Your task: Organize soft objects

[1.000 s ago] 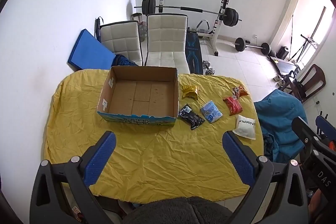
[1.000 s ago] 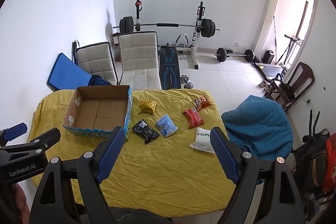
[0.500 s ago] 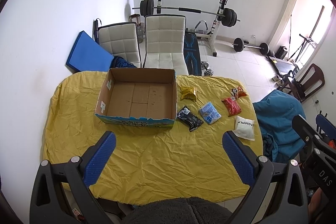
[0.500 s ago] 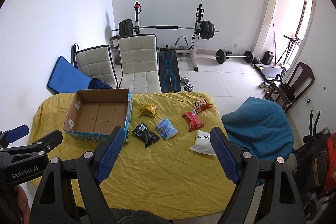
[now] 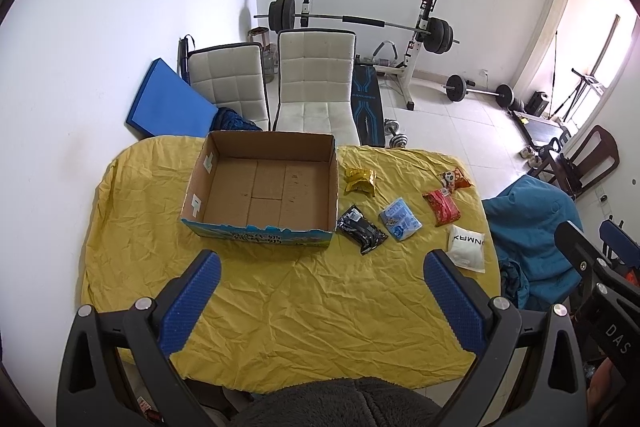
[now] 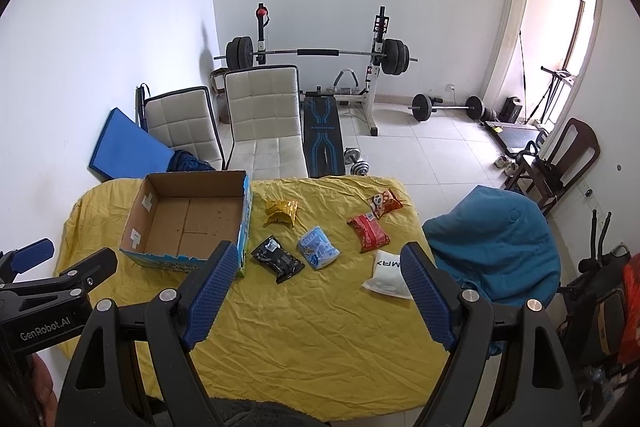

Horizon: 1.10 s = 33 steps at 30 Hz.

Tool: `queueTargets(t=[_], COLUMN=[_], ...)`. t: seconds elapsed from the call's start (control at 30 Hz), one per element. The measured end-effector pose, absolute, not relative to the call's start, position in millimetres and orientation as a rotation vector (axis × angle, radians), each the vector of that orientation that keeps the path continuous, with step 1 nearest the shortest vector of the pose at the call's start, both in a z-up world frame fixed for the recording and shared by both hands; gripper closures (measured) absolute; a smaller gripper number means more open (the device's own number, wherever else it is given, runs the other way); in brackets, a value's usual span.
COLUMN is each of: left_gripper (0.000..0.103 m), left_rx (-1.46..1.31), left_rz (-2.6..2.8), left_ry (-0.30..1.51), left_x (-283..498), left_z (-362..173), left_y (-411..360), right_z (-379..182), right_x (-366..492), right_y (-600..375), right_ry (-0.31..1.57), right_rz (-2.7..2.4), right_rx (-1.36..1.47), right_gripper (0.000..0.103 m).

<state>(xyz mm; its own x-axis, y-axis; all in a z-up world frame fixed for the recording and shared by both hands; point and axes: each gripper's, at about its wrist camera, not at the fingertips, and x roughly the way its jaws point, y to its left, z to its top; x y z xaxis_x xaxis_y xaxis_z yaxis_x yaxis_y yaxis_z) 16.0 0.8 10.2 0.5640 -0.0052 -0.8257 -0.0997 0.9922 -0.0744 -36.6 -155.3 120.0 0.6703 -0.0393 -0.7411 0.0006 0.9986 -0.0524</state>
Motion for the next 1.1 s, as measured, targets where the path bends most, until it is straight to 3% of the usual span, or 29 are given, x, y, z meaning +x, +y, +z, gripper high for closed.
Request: queueTargets(t=[1.1], left_gripper=[0.0], left_rx=[-0.11], left_rz=[0.063], left_ry=[0.985], left_x=[26.4], left_z=[2.8], left_y=[3.5], right_z=[113.3], right_x=[-25.6], right_y=[-155.3], right_ry=[0.841], right_rz=[-0.019], right_rx=[-0.04], right_gripper=[0.018])
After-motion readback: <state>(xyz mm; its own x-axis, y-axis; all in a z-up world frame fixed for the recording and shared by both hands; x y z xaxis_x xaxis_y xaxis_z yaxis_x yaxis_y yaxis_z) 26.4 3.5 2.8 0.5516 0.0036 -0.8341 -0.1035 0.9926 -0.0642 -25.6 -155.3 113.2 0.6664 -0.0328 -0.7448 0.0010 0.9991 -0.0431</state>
